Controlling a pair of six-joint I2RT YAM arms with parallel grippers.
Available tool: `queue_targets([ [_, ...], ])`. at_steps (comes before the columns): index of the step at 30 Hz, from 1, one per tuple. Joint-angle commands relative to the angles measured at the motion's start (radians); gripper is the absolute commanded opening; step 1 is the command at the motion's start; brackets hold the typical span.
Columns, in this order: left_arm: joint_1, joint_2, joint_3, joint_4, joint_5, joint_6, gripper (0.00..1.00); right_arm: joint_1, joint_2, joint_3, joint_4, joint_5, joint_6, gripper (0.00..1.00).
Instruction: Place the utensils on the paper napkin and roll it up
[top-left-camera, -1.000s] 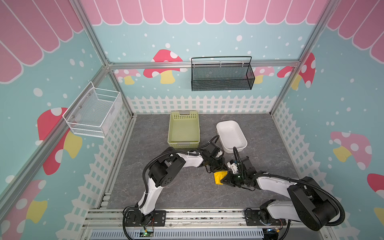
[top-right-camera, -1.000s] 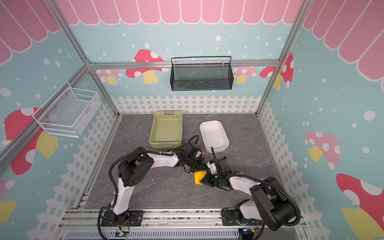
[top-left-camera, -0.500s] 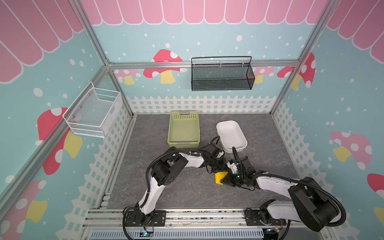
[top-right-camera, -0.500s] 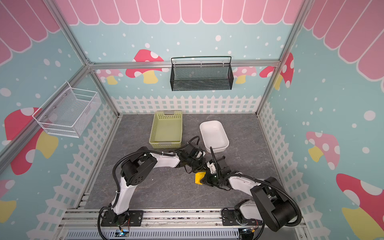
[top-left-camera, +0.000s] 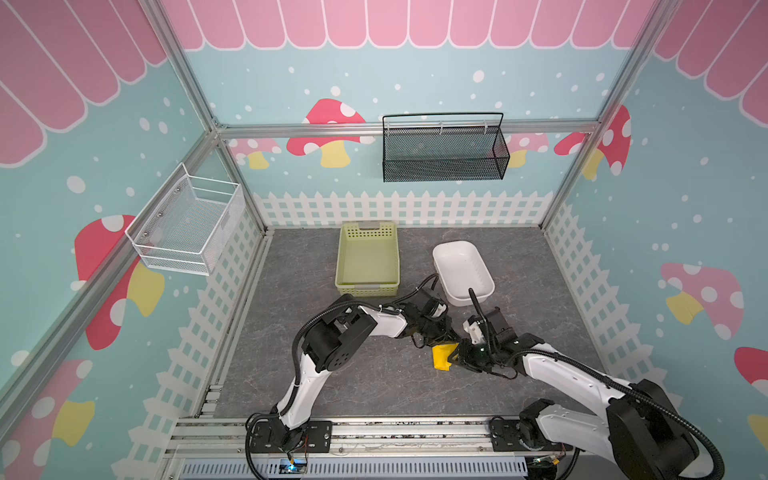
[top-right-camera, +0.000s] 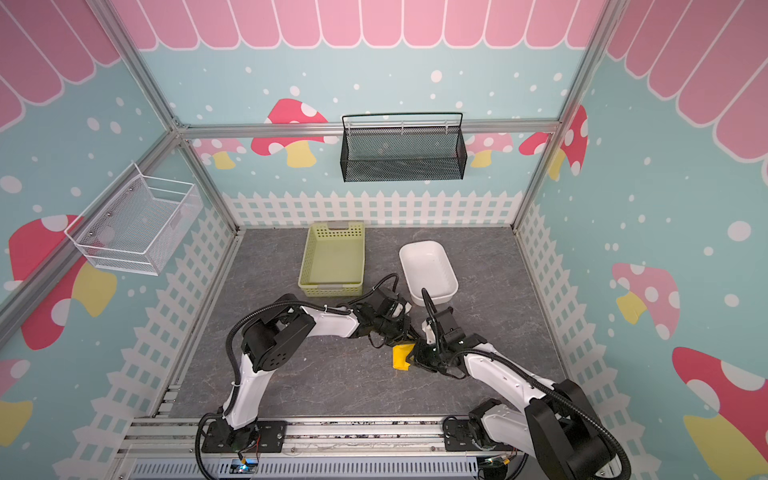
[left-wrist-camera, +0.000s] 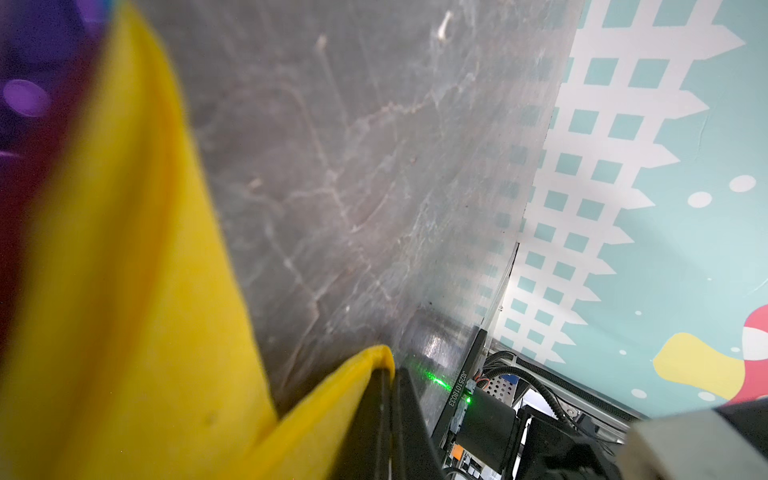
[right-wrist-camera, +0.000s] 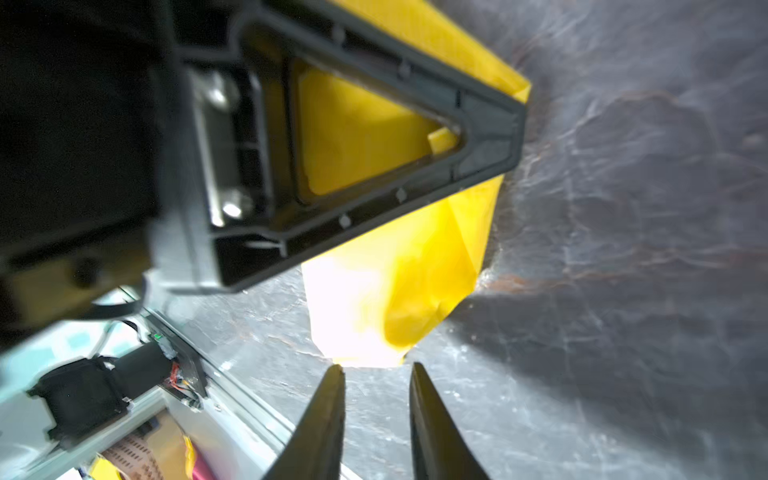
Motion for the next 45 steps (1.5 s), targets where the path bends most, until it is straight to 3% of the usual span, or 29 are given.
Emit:
queue_targets([
  [1,-0.01,0.046,-0.034,-0.058,-0.054,-0.005,0.0,0.005,-0.025,0.019,-0.053,0.011,0.022,0.34],
  [10,-0.012,0.049,-0.034,-0.053,-0.051,-0.01,0.0,0.005,0.028,-0.018,0.188,-0.153,0.067,0.19],
  [16,-0.012,0.044,-0.039,-0.055,-0.056,-0.01,0.0,0.004,0.123,-0.045,0.284,-0.134,0.063,0.12],
  [27,-0.012,0.033,-0.036,-0.066,-0.062,-0.006,0.03,0.003,0.193,-0.077,0.122,0.027,-0.039,0.05],
  [36,-0.012,0.03,-0.02,-0.096,-0.07,0.013,0.04,0.002,0.133,-0.079,0.056,0.044,-0.051,0.05],
  [45,-0.01,-0.006,0.0,-0.142,-0.083,0.04,0.1,0.003,0.192,-0.085,0.043,0.047,-0.085,0.01],
])
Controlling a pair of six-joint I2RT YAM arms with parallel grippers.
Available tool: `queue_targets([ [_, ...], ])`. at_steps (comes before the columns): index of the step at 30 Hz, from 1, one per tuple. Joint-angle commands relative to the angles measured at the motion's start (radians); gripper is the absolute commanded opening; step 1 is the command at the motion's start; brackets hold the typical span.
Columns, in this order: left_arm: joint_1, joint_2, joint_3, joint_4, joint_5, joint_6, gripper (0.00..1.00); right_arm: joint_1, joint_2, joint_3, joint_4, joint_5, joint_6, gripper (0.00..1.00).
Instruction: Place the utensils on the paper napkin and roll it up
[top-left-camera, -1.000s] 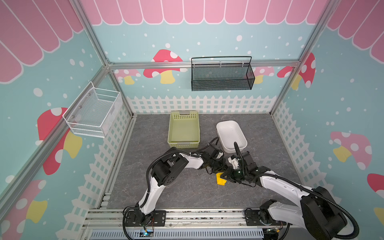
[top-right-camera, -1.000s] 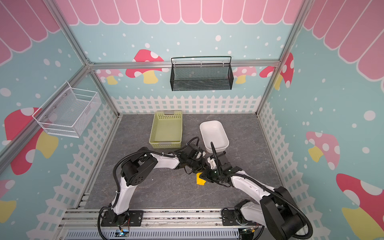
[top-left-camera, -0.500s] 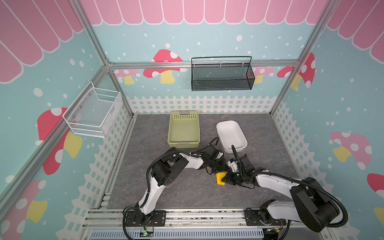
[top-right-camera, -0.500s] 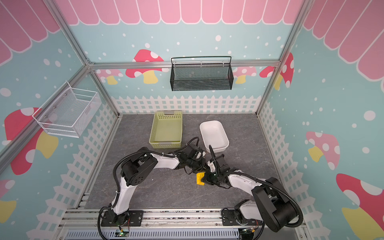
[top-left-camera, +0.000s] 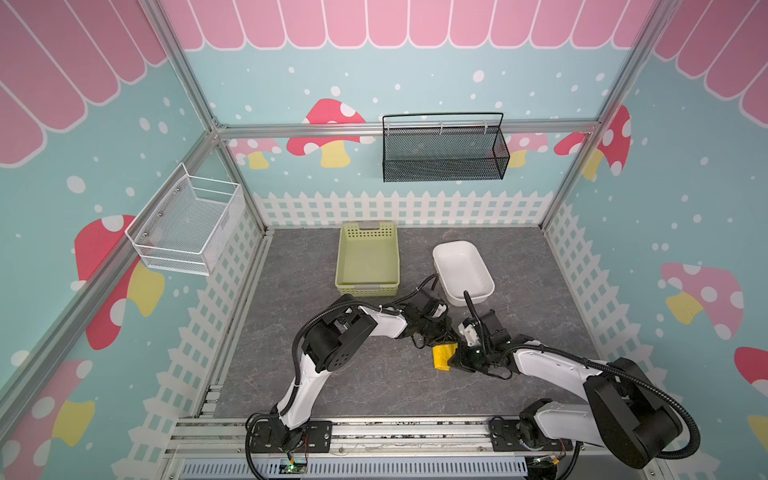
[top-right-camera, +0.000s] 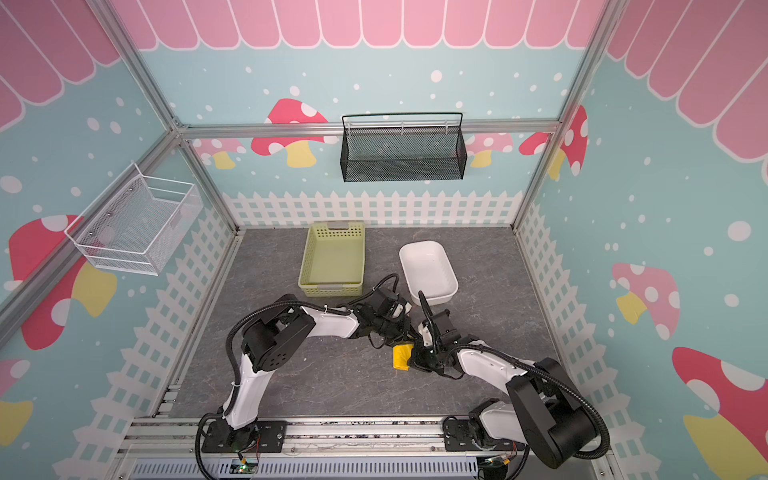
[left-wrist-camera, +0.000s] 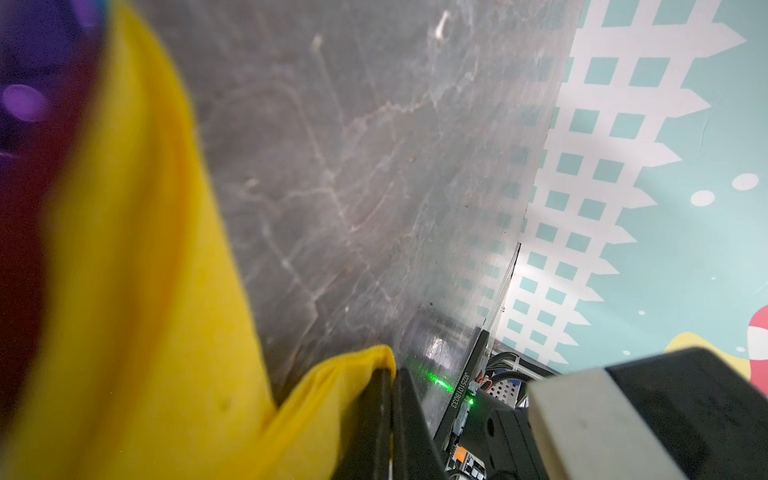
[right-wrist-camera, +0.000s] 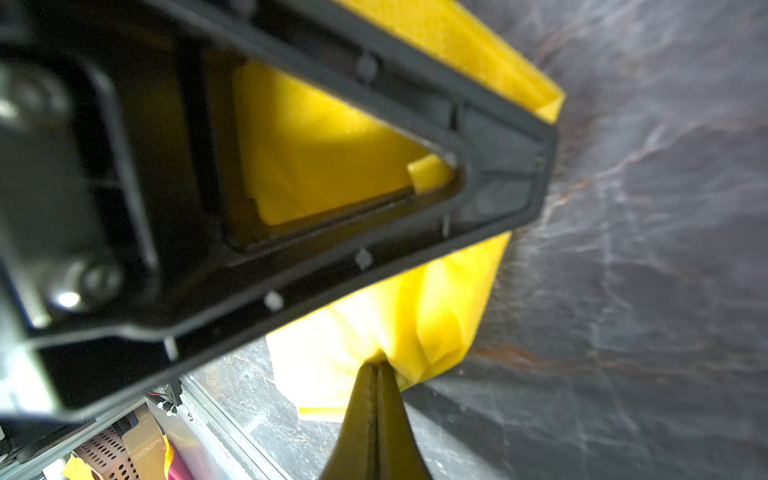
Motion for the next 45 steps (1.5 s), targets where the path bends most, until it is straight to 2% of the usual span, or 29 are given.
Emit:
queue_targets([
  [1,-0.007,-0.013,0.009,-0.148,-0.076,0.034,0.12,0.004,0.043,-0.035,-0.117,0.068,-0.027,0.0],
  [5,0.003,-0.063,0.046,-0.234,-0.119,0.088,0.22,0.005,0.044,-0.038,-0.119,0.055,-0.032,0.0],
  [9,0.019,-0.1,0.089,-0.296,-0.137,0.124,0.26,0.007,0.049,-0.033,-0.109,0.044,-0.024,0.0],
  [14,0.036,-0.141,0.119,-0.387,-0.177,0.182,0.3,0.009,0.052,-0.028,-0.09,0.032,-0.008,0.0],
  [21,0.087,-0.249,0.089,-0.453,-0.23,0.228,0.3,0.028,0.061,-0.028,-0.076,0.022,0.012,0.0],
  [25,0.083,-0.265,0.082,-0.479,-0.196,0.245,0.28,0.042,0.068,-0.028,-0.072,0.022,0.02,0.0],
  [33,0.043,-0.232,0.018,-0.454,-0.159,0.243,0.11,0.046,0.071,-0.029,-0.071,0.027,0.023,0.0],
  [45,0.033,-0.137,-0.051,-0.305,-0.085,0.173,0.07,0.046,0.064,-0.021,-0.074,0.026,0.022,0.0],
])
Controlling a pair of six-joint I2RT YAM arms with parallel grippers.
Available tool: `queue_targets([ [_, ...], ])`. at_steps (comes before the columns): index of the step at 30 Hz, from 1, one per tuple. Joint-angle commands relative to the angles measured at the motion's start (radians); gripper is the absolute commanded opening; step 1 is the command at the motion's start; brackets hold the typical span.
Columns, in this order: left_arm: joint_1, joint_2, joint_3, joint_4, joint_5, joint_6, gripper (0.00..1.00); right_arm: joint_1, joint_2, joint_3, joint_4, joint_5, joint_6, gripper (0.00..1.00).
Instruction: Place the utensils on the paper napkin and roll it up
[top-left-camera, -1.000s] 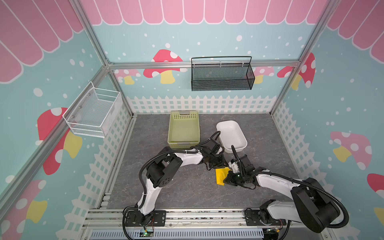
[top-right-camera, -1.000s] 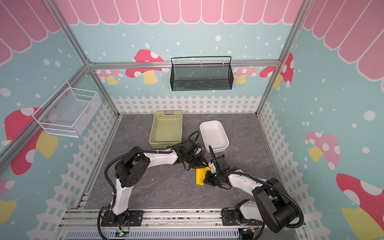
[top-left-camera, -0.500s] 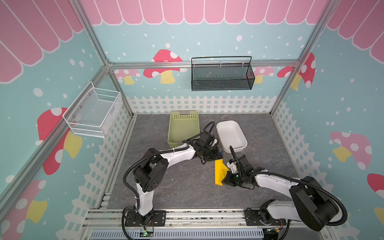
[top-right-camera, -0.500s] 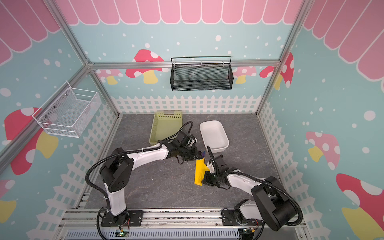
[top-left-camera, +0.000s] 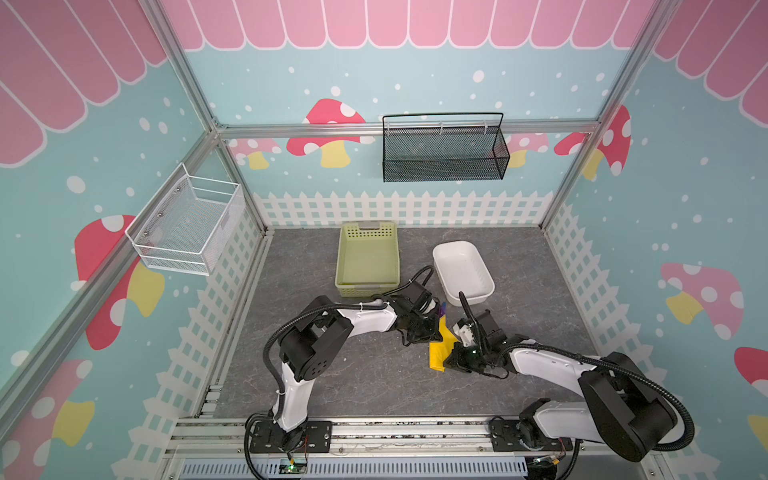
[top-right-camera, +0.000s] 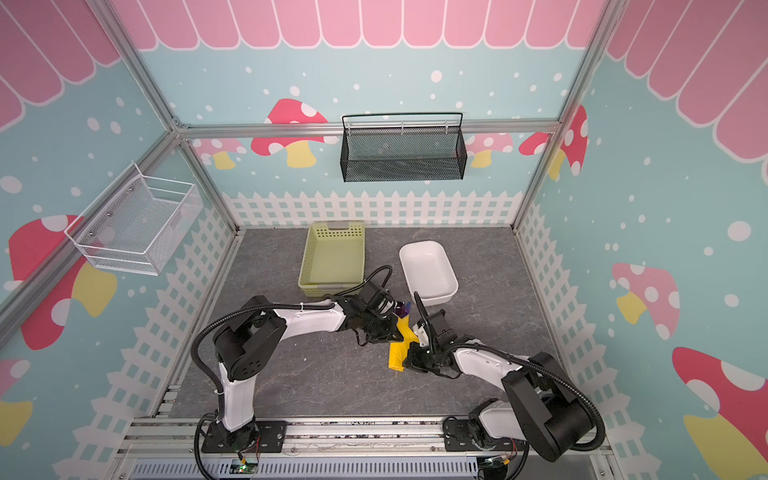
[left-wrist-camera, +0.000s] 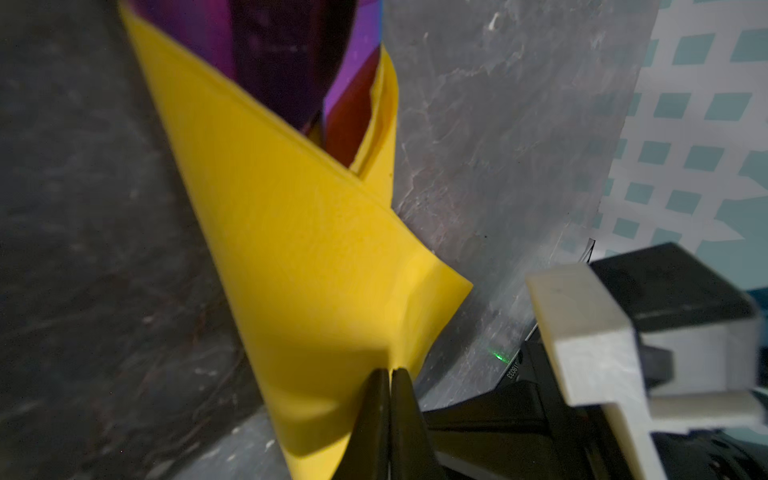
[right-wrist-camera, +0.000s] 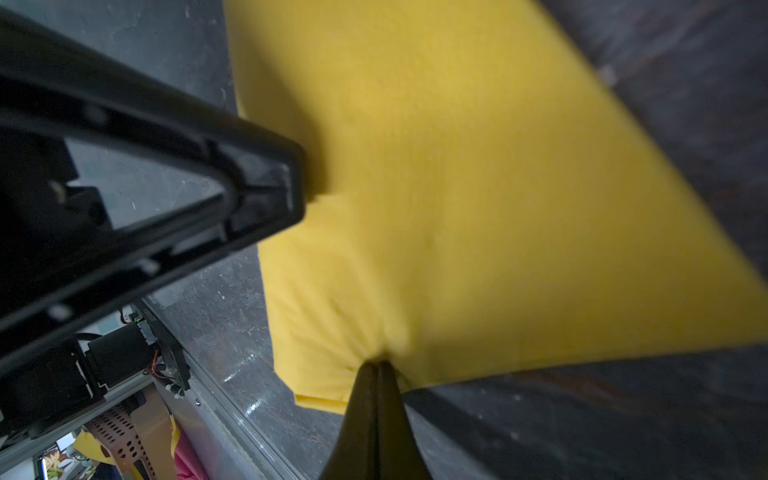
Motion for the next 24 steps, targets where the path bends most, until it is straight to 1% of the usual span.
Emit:
queue_targets([
  [1,-0.002,0.035,-0.02,0.054,0.028,-0.026,0.07,0.012,0.031,-0.025,-0.117,0.055,0.009,0.0],
  [5,-0.001,0.047,-0.032,0.057,0.026,-0.024,0.07,0.013,0.018,-0.017,-0.124,0.054,0.01,0.0],
  [8,-0.002,0.051,-0.043,0.056,0.022,-0.02,0.07,0.013,0.002,0.006,-0.143,0.05,0.006,0.05],
  [12,-0.001,0.057,-0.057,0.057,0.021,-0.018,0.07,0.004,-0.045,0.08,-0.193,0.052,-0.004,0.11],
  [17,-0.001,0.057,-0.064,0.057,0.018,-0.015,0.07,-0.041,-0.071,0.151,-0.215,0.053,-0.013,0.17],
  [20,-0.001,0.06,-0.062,0.055,0.018,-0.015,0.07,-0.074,-0.038,0.185,-0.207,0.05,-0.029,0.16],
  [24,-0.002,0.058,-0.065,0.056,0.014,-0.013,0.06,-0.104,0.028,0.226,-0.178,0.041,-0.053,0.13],
])
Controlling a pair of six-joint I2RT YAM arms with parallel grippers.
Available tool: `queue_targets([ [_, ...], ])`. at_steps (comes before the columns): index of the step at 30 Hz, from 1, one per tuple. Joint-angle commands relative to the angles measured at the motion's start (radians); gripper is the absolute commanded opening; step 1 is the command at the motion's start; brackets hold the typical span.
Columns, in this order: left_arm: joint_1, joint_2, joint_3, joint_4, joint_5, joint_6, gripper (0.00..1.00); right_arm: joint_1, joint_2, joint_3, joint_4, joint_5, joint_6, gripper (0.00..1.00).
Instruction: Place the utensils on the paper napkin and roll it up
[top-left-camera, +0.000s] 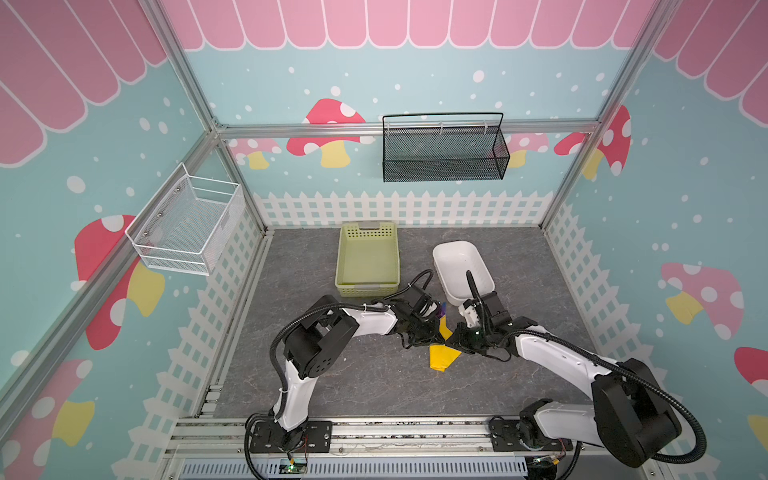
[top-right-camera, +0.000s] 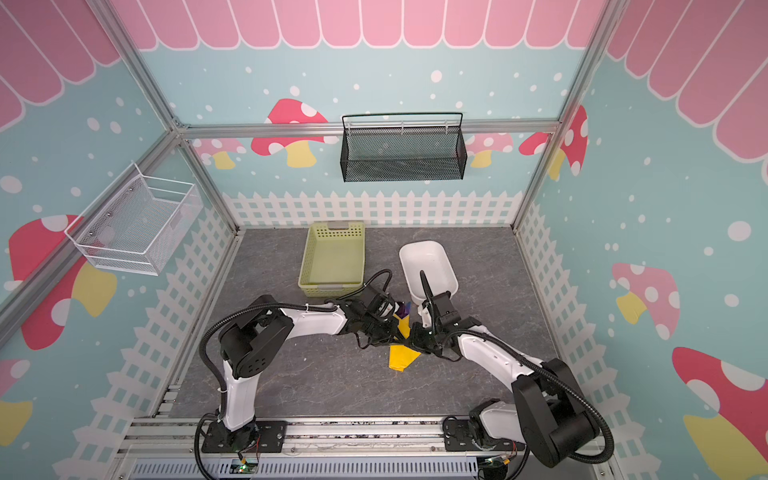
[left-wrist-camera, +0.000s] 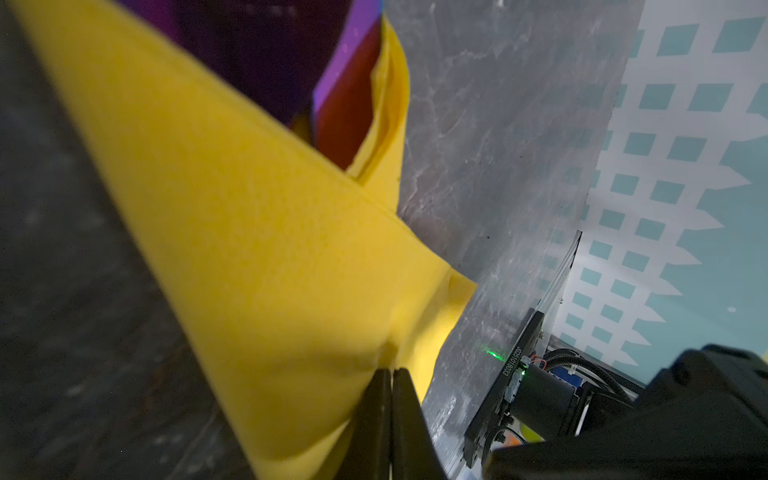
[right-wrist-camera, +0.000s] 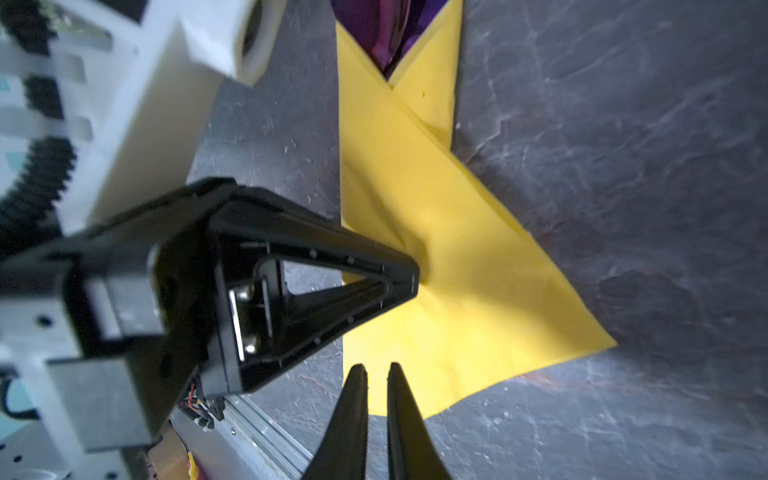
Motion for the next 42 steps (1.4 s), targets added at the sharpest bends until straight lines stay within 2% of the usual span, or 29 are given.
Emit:
queue_targets([
  [1,-0.002,0.037,-0.031,-0.042,-0.029,0.002,0.06,-0.02,0.051,0.032,0.002,0.005,-0.031,0.12],
  [10,-0.001,0.037,-0.028,-0.042,-0.024,0.002,0.06,-0.063,0.186,0.058,0.104,-0.044,-0.085,0.06],
  [17,-0.001,0.038,-0.016,-0.049,-0.017,0.003,0.06,-0.081,0.267,0.042,0.132,-0.023,-0.121,0.03],
  [31,-0.016,-0.053,0.061,-0.176,-0.004,0.065,0.07,-0.085,0.299,0.017,0.095,0.014,-0.147,0.01],
  [37,-0.062,-0.045,0.077,-0.191,-0.014,0.061,0.07,-0.088,0.307,0.026,0.091,0.016,-0.153,0.0],
  [42,-0.087,-0.017,0.095,-0.264,-0.053,0.112,0.06,-0.087,0.312,0.027,0.089,0.015,-0.156,0.0],
])
